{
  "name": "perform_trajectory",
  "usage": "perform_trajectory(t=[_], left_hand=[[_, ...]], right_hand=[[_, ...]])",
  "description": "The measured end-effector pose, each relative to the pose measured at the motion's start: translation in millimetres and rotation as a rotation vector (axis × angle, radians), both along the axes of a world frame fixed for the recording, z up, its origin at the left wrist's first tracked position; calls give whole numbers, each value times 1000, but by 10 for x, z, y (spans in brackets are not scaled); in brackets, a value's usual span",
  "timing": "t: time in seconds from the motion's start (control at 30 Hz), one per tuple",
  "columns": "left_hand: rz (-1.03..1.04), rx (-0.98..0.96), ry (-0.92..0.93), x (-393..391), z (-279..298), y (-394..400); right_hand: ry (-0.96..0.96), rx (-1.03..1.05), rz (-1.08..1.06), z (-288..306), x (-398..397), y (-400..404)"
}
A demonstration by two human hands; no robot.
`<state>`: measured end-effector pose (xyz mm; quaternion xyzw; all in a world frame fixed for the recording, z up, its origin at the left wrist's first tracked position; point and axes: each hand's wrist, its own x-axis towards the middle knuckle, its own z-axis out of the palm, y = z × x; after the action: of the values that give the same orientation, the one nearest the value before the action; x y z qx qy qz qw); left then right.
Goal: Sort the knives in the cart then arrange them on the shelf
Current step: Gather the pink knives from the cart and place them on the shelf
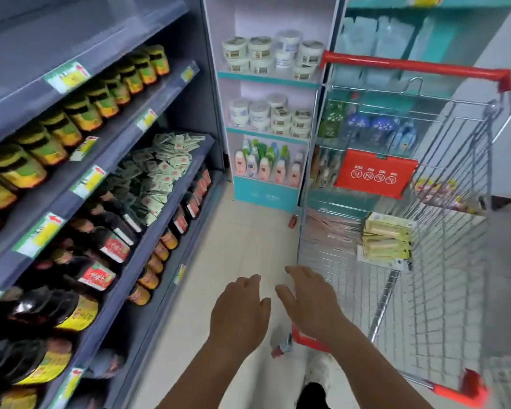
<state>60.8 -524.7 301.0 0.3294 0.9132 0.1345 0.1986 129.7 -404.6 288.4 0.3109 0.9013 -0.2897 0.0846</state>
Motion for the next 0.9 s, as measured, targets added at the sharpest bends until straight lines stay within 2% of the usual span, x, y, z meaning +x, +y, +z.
perform_trajectory(t=[0.2, 0.47, 0.9], left_hand=[[-69, -72, -62, 134, -212, 1133], [-39, -97, -215, 87, -626, 2285], [-28, -169, -296, -420, -1671, 3307]], right_hand=[[-82, -88, -85, -354, 232, 1063], [-121, -111, -157, -701, 245, 2197], [-137, -123, -268, -1547, -286, 3085]])
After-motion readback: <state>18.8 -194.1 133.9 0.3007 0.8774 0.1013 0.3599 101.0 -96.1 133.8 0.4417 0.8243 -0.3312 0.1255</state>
